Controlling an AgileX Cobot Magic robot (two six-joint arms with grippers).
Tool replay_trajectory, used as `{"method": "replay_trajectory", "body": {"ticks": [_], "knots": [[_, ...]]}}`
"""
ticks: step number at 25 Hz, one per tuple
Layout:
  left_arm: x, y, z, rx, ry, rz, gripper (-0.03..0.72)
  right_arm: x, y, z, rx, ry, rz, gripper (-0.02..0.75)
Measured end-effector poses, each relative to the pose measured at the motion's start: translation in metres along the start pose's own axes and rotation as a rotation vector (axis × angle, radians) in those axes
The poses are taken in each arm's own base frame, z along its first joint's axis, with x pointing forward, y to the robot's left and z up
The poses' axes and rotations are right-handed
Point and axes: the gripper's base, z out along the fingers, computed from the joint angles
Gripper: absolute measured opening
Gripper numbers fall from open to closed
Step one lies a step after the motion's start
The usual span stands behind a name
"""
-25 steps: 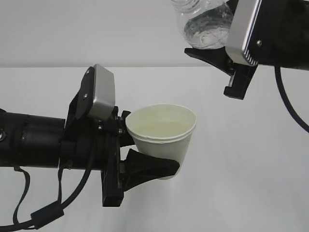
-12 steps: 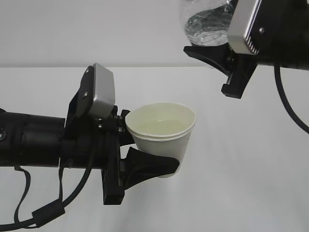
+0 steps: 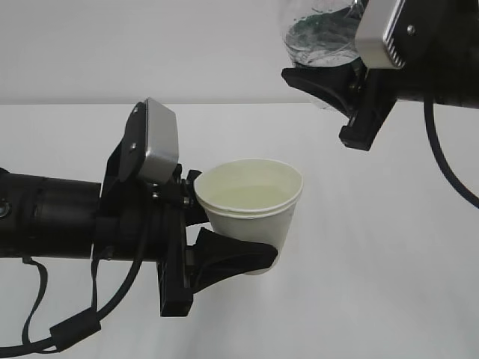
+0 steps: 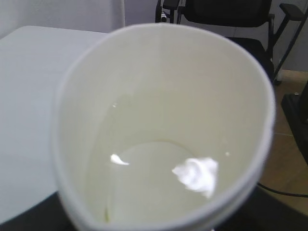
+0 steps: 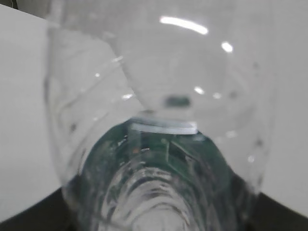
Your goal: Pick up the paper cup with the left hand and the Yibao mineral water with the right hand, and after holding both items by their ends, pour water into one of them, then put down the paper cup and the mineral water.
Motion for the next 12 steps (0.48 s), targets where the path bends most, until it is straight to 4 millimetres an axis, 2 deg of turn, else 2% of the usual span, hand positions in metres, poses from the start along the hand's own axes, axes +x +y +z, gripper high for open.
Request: {"method": "replay_trajectory", "body": {"ticks": [12], "knots": [[0.0000, 0.0000, 0.0000, 0.000, 0.000, 0.000, 0.421, 0.0000, 0.0000, 0.0000, 0.000, 0.000, 0.125, 0.410]]}}
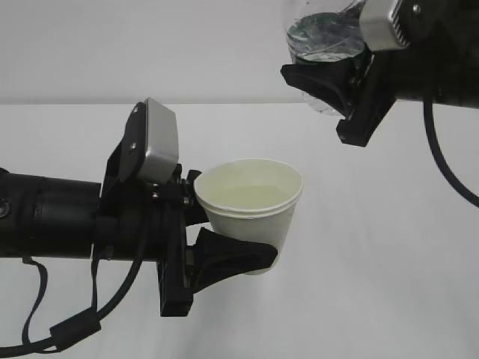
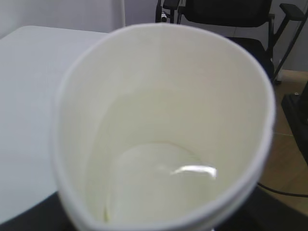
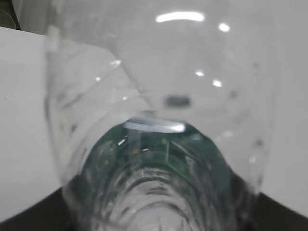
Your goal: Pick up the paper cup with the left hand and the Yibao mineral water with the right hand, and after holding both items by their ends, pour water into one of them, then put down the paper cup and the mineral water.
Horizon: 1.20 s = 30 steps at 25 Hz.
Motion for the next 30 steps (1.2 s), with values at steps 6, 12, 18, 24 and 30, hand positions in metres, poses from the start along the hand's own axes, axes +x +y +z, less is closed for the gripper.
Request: {"method": "replay_trajectory", "body": {"ticks": [6, 12, 18, 24, 30], "knots": [[0.000, 0.000, 0.000, 0.000, 0.000, 0.000, 0.421, -0.001, 0.000, -0.001, 0.002, -0.003, 0.059, 0.410], [0.000, 0.000, 0.000, 0.000, 0.000, 0.000, 0.421, -0.009, -0.002, -0.008, 0.019, -0.026, 0.090, 0.410], [0.000, 0.000, 0.000, 0.000, 0.000, 0.000, 0.421, -0.010, -0.003, -0.009, 0.020, -0.031, 0.134, 0.410], [0.000, 0.000, 0.000, 0.000, 0.000, 0.000, 0.421, -0.010, -0.003, -0.009, 0.023, -0.025, 0.167, 0.410], [0.000, 0.000, 0.000, 0.000, 0.000, 0.000, 0.421, -0.008, -0.004, -0.009, 0.033, -0.011, 0.204, 0.410]]}}
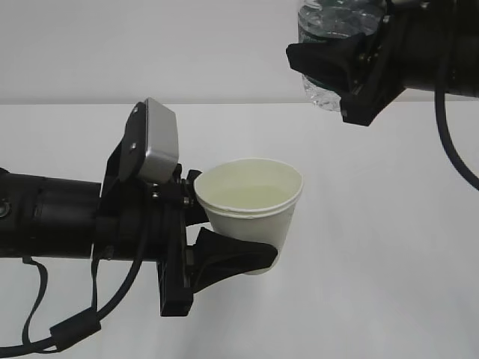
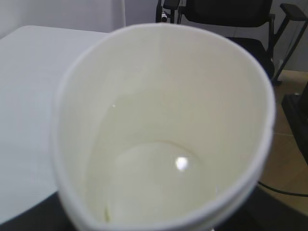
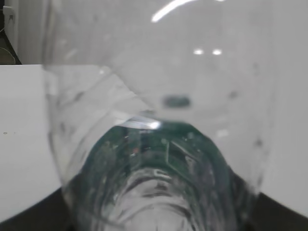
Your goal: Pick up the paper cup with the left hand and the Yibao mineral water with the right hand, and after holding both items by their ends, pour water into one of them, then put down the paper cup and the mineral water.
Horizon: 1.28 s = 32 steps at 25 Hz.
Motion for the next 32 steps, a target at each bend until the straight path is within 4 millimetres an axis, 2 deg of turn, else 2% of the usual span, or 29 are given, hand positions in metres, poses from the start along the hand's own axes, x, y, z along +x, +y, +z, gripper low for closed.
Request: {"method": "replay_trajectory", "body": {"ticks": [32], "knots": [[0.000, 0.000, 0.000, -0.003, -0.002, -0.003, 0.421, 0.007, -0.013, -0.001, 0.147, 0.057, 0.211, 0.409]]}}
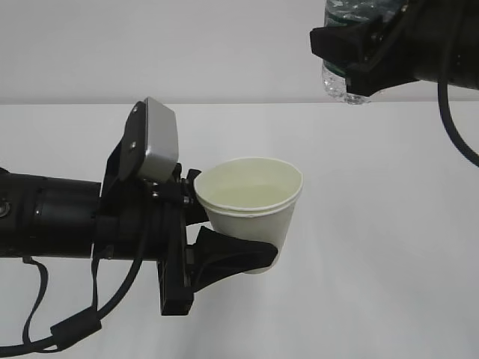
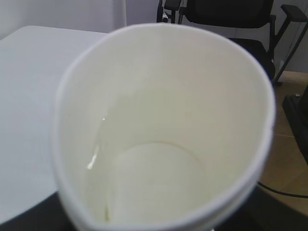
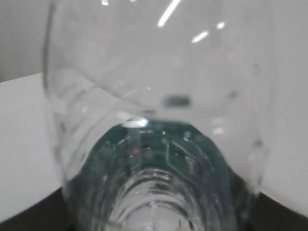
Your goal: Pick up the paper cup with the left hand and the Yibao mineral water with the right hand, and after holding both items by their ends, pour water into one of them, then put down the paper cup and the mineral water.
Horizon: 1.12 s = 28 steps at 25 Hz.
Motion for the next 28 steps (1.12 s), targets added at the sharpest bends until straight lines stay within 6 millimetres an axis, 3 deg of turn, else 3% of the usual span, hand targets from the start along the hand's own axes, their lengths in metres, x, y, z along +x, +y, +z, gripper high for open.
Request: {"method": "replay_trajectory", "body": {"ticks": [28], "knots": [[-0.0001, 0.0001, 0.0000, -0.001, -0.001, -0.001, 0.421, 0.0041, -0.0076, -0.0004, 0.087, 0.040, 0.135, 0.409]]}}
